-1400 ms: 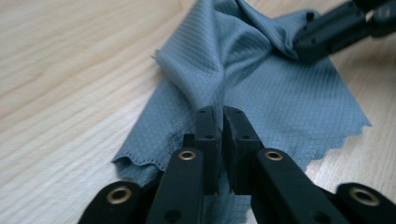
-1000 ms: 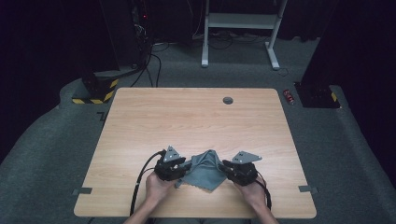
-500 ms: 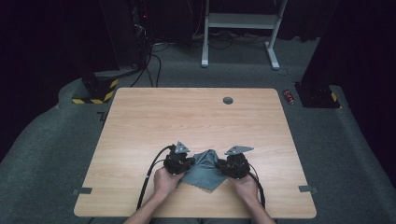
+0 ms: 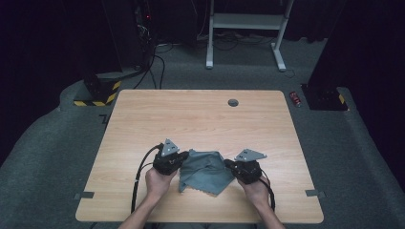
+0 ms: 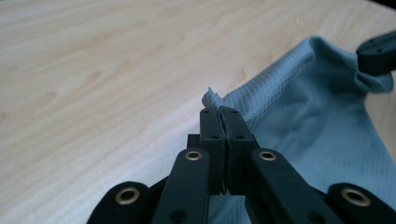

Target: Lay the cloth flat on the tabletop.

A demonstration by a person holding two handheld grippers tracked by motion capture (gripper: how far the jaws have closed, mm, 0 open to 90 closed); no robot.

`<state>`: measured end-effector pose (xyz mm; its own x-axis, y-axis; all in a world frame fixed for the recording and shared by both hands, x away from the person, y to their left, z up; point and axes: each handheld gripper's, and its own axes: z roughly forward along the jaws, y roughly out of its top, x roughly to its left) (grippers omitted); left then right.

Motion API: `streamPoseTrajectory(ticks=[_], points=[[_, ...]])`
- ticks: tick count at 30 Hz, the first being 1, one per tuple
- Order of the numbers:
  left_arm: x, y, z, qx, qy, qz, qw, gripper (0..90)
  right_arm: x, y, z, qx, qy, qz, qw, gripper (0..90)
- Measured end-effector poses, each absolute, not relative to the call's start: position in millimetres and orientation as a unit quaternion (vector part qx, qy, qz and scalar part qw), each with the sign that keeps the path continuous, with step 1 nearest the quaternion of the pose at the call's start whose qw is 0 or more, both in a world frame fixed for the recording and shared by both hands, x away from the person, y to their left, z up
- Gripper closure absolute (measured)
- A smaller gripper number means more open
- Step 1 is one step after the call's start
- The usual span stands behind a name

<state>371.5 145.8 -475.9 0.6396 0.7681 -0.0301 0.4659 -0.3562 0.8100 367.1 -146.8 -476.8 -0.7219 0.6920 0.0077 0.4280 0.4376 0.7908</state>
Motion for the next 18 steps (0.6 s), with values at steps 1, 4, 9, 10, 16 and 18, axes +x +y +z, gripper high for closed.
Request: streamPoseTrajectory(ticks=[1,4,9,10,16,18], points=[[368,145,-480,0.810,0.380,0.177,0.411,88.7,365,-146,-479,0.329,0.839,0.402,0.160,88.4],[360,144,-494,0.827,0.371,0.167,0.388,88.7,357,-141,-494,0.308,0.864,0.371,0.146,87.4],[352,145,-510,0.840,0.369,0.146,0.371,88.7,347,-146,-509,0.311,0.868,0.366,0.126,79.1],[352,145,-511,0.840,0.369,0.144,0.371,88.7,346,-150,-508,0.318,0.863,0.373,0.126,77.1],[352,145,-512,0.839,0.370,0.144,0.372,88.3,350,-162,-499,0.357,0.835,0.397,0.132,69.9],[352,145,-514,0.836,0.375,0.142,0.375,88.2,350,-159,-502,0.354,0.841,0.390,0.125,67.8]])
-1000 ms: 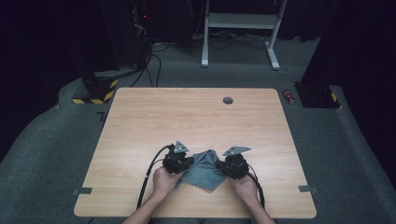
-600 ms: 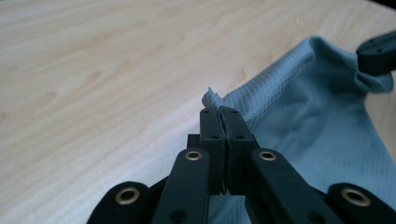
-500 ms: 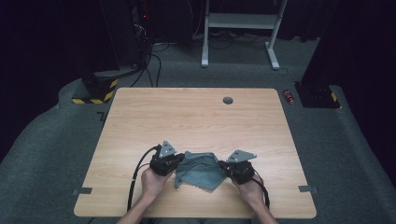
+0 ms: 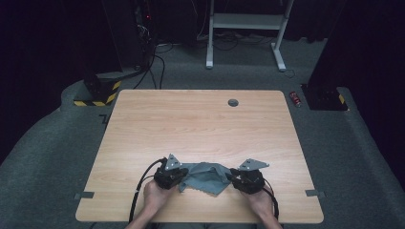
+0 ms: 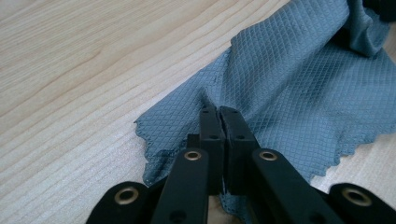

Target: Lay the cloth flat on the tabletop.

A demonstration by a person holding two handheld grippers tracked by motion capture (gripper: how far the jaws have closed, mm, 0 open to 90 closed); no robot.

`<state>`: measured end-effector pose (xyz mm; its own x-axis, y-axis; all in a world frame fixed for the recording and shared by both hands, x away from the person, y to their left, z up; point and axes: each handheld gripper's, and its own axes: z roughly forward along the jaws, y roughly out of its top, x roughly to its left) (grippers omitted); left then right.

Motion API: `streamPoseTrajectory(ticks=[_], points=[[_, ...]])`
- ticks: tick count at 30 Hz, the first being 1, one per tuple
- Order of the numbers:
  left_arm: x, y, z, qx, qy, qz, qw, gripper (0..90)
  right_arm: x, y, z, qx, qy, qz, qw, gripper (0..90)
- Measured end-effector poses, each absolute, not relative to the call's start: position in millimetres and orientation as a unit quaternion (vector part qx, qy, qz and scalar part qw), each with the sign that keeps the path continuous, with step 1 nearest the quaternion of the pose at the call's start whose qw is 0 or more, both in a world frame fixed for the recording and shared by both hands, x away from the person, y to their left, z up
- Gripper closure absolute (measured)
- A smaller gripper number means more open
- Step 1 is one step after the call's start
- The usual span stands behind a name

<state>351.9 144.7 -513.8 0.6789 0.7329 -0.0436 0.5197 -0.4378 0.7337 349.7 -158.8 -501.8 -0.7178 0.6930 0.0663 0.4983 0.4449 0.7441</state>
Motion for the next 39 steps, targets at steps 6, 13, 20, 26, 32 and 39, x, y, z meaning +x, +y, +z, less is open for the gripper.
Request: streamPoseTrajectory(ticks=[6,13,20,26,32,39], points=[[353,147,-511,0.835,0.372,0.147,0.377,88.6,354,-155,-514,0.365,0.849,0.364,0.118,84.4],[357,151,-494,0.822,0.374,0.164,0.398,88.7,356,-159,-497,0.359,0.840,0.377,0.151,90.0],[352,149,-498,0.829,0.366,0.152,0.395,88.7,368,-157,-502,0.386,0.837,0.368,0.125,66.9],[348,149,-505,0.841,0.356,0.139,0.383,88.6,369,-155,-510,0.386,0.843,0.357,0.111,88.6],[350,150,-497,0.835,0.355,0.156,0.391,88.7,365,-159,-497,0.371,0.838,0.373,0.147,90.0],[349,147,-504,0.845,0.353,0.139,0.377,88.6,374,-155,-500,0.385,0.837,0.366,0.129,70.0]])
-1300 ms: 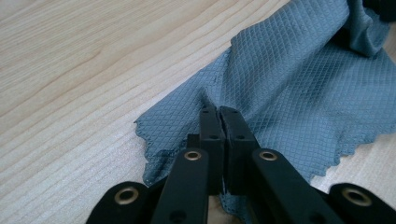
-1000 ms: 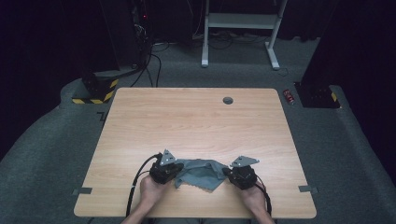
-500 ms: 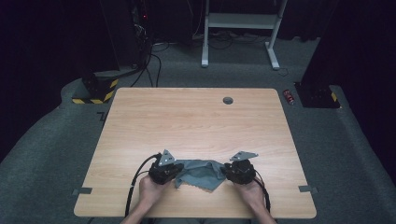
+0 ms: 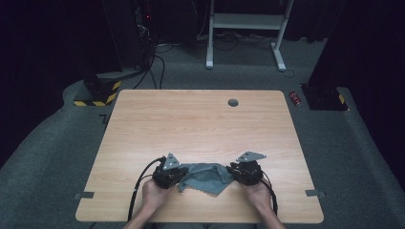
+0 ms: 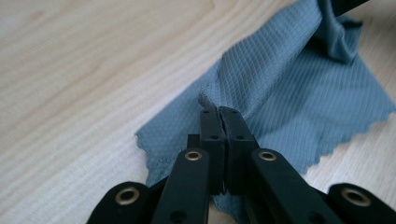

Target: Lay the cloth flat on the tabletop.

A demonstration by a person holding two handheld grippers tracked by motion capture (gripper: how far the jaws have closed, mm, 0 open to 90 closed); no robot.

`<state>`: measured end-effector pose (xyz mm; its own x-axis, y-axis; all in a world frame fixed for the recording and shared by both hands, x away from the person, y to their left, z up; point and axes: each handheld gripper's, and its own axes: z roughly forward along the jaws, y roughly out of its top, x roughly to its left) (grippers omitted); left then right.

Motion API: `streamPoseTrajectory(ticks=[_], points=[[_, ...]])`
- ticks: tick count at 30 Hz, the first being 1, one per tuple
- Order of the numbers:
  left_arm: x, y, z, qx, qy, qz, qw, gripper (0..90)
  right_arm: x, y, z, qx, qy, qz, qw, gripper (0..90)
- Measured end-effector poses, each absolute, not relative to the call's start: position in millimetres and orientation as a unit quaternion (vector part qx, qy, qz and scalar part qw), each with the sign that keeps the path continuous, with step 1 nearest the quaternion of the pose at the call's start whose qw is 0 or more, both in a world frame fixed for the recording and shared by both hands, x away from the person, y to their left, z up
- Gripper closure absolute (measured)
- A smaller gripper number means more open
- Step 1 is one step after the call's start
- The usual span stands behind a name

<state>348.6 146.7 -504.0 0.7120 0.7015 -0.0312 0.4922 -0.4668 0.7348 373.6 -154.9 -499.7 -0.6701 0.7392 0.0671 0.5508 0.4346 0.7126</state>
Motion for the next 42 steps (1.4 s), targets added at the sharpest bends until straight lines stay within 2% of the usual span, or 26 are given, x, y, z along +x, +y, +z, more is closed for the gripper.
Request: streamPoseTrajectory(ticks=[2,5,6,8,21,35,42], points=[[348,146,-508,0.849,0.352,0.135,0.370,88.6,377,-151,-507,0.385,0.842,0.359,0.120,68.7],[347,145,-510,0.852,0.351,0.133,0.366,88.6,378,-148,-511,0.385,0.847,0.348,0.115,72.7],[347,144,-511,0.853,0.349,0.135,0.362,88.6,378,-147,-513,0.377,0.852,0.341,0.125,85.2],[347,144,-511,0.852,0.351,0.137,0.365,88.6,378,-148,-511,0.373,0.853,0.341,0.131,88.3],[360,151,-485,0.824,0.362,0.180,0.397,88.6,376,-152,-484,0.360,0.835,0.367,0.194,88.7],[382,148,-482,0.816,0.371,0.196,0.398,88.7,388,-154,-485,0.370,0.836,0.363,0.180,86.7],[389,145,-482,0.817,0.371,0.197,0.394,88.7,397,-153,-484,0.375,0.838,0.359,0.169,89.6]])
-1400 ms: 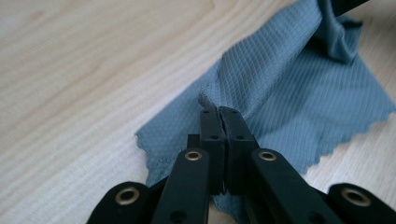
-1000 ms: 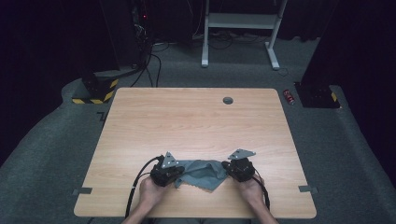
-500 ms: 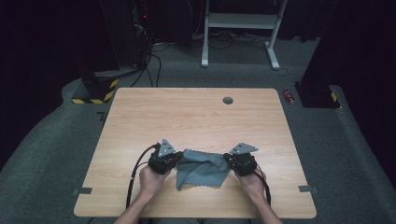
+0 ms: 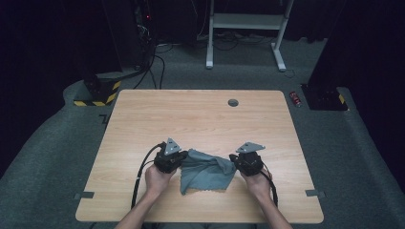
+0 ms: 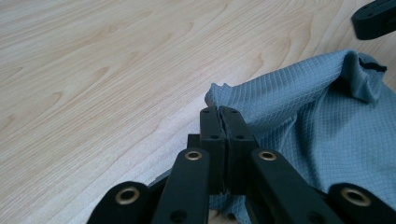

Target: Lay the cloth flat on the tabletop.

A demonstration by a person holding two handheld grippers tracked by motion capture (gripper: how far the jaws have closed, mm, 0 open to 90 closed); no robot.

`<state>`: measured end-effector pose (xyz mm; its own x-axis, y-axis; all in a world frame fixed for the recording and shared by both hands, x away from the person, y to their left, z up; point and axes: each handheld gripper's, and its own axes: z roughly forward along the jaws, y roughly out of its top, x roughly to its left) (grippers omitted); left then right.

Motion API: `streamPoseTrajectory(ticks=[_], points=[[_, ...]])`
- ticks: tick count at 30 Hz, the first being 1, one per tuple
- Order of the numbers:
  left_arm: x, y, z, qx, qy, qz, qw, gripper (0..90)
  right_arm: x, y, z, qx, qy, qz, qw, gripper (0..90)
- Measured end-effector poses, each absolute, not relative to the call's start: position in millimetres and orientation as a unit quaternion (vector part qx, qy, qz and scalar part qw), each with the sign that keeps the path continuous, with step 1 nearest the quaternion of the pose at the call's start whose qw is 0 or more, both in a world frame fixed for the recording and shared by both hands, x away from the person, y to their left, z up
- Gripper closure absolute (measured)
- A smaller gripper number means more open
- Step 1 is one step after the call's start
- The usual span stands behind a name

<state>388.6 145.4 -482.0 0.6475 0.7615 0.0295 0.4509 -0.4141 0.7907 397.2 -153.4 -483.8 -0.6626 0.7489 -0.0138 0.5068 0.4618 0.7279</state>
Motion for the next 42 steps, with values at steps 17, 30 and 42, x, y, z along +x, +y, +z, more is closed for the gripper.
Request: streamPoseTrajectory(ticks=[17,30,42], points=[[382,146,-481,0.827,0.361,0.172,0.395,88.7,410,-148,-498,0.390,0.841,0.340,0.158,88.8],[342,144,-509,0.855,0.333,0.135,0.375,88.7,356,-148,-504,0.305,0.872,0.339,0.178,88.5],[339,153,-506,0.840,0.348,0.143,0.391,88.7,336,-159,-496,0.298,0.857,0.372,0.193,88.5]])
